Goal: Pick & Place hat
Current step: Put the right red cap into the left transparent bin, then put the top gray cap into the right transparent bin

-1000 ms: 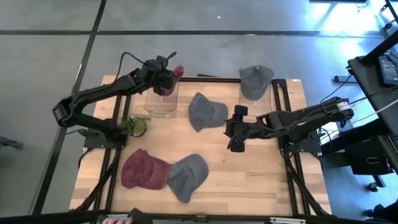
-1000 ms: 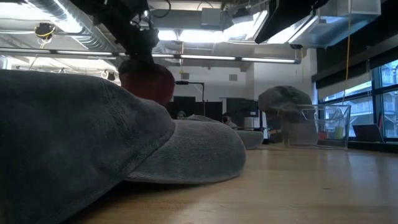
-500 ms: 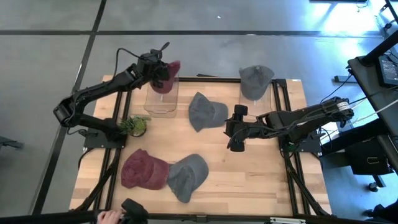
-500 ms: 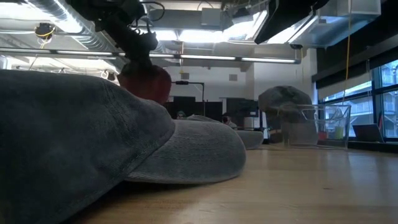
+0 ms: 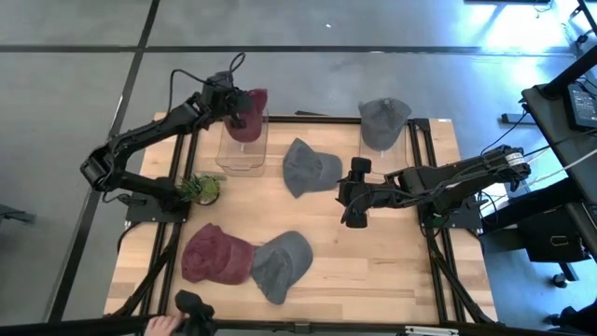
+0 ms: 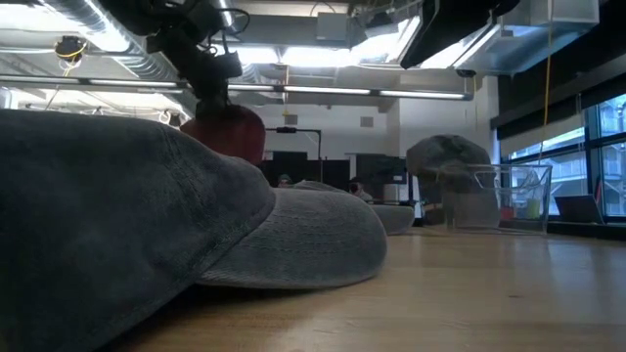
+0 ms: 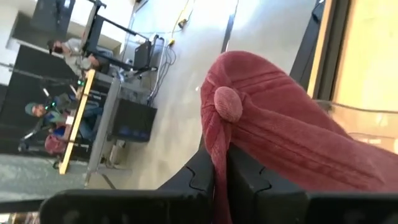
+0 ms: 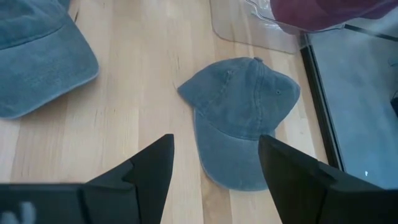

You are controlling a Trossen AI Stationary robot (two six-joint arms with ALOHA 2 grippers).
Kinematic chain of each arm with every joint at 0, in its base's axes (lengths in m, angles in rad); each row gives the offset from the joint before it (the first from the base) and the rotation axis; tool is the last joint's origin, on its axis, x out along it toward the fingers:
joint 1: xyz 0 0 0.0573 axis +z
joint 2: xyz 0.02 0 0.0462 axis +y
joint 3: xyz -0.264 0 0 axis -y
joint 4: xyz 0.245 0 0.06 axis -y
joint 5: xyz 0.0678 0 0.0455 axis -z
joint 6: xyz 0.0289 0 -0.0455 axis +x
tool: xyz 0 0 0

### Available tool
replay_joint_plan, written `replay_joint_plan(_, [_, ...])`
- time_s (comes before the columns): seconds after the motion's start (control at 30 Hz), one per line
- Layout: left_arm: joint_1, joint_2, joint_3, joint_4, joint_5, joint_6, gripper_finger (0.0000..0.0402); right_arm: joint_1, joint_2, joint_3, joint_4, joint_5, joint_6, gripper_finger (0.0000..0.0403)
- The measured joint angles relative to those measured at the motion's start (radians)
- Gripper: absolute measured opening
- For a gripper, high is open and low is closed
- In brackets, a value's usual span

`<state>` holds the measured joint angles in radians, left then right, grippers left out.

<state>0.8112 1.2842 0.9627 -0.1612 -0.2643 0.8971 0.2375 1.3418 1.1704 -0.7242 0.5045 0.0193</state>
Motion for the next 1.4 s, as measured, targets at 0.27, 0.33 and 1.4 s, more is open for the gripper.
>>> replay_joint_plan(0.27, [0.034,0.063,0.0,-0.005,-0.076,-0.063,0.0049,0.0,0.0,0.0,0.0,0.0,0.001,0.0234])
replay_joint_plan(0.33, [0.037,0.085,0.0,0.002,-0.085,-0.055,0.0062,0.0,0.0,0.0,0.0,0.0,0.001,0.0234])
replay_joint_plan(1.4, [-0.028,-0.159,0.0,-0.099,-0.165,-0.363,0.0208,0.0,0.0,0.0,0.0,0.0,0.05,0.0234])
